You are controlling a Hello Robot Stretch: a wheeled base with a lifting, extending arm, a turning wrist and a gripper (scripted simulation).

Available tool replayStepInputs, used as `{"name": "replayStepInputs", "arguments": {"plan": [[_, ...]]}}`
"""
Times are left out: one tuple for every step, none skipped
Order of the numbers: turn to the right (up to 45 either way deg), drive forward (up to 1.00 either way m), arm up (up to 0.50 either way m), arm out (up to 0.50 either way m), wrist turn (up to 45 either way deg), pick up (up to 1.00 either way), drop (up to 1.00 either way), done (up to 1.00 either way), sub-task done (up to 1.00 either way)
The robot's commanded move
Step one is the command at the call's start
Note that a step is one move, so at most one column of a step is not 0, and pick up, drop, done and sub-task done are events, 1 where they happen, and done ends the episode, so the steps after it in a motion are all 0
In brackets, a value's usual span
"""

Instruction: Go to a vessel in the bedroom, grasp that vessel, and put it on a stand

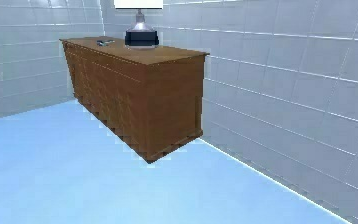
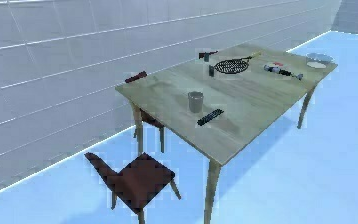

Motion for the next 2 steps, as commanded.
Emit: {"name": "replayStepInputs", "arguments": {"plan": [[0.0, 0.50, 0.00, 0.00, 0.0, 0.00, 0.00, 0.00, 0.00], [45.0, 0.00, 0.00, 0.00, 0.0, 0.00, 0.00, 0.00, 0.00]]}}
